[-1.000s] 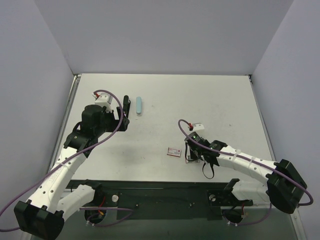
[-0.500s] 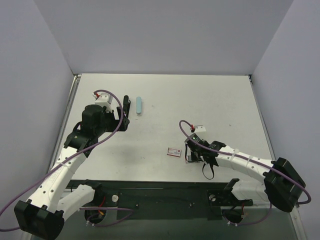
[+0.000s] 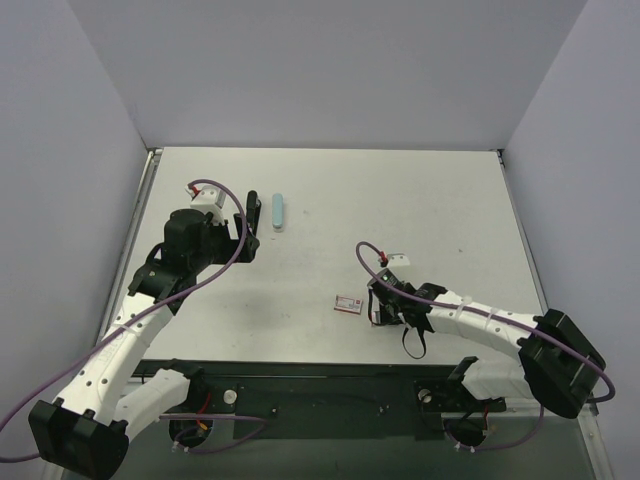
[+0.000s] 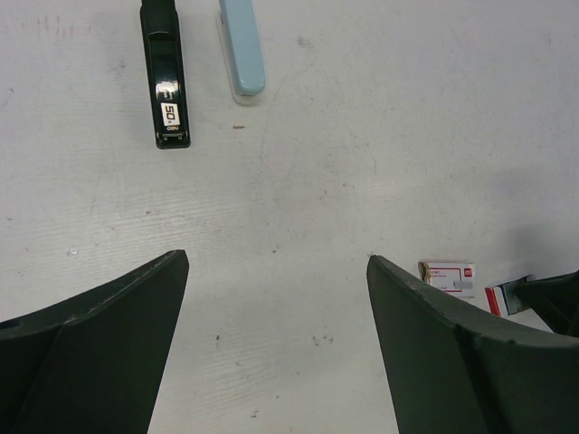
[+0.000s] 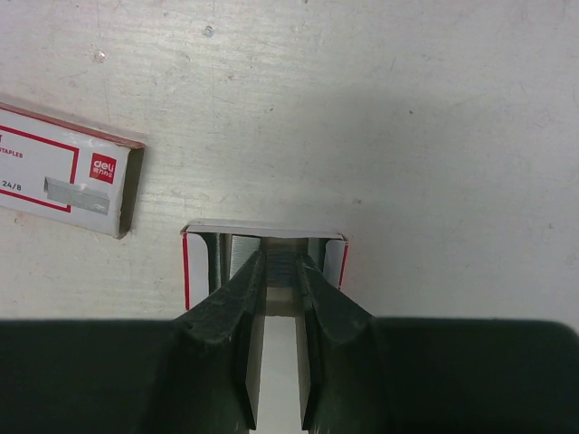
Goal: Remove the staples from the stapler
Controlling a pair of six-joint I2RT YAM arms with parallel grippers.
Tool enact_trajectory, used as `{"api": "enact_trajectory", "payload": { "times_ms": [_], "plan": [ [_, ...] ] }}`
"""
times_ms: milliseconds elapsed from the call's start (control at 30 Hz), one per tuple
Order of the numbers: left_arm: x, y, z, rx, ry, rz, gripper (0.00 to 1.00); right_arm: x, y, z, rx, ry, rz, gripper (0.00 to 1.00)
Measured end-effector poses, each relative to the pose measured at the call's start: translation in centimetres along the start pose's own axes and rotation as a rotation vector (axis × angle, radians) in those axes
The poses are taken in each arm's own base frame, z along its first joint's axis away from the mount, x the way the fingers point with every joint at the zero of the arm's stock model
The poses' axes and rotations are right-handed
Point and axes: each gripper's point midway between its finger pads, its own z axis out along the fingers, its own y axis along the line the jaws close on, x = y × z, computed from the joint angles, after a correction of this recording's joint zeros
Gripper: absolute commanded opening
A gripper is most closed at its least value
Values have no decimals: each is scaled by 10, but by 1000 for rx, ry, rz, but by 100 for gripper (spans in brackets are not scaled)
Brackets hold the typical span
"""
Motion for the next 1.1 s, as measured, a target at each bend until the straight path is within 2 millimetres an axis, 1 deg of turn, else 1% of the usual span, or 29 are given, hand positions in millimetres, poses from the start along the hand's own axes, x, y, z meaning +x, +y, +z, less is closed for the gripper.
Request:
{"api": "enact_trajectory", "payload": {
  "times_ms": [167, 333, 633, 867, 967, 1100],
  "plan": [
    [0, 0, 0, 2, 1, 0, 91, 0, 3, 2, -9, 2, 2, 13],
    [1, 0, 1, 1, 4, -1, 91, 0, 3, 2, -10, 2, 7, 23],
    [1, -1, 1, 7, 6, -1, 91, -1, 3, 1, -13, -2, 11, 28],
    [5, -8, 4, 50, 28, -2, 90, -17, 5, -14, -48, -73, 42, 33],
    [10, -14, 9, 83, 58, -3, 87, -23, 3, -20, -52, -103, 53, 35],
    [31, -22, 23, 110, 150, 5, 85, -27, -3, -26, -39, -129, 69, 36]
  ]
}}
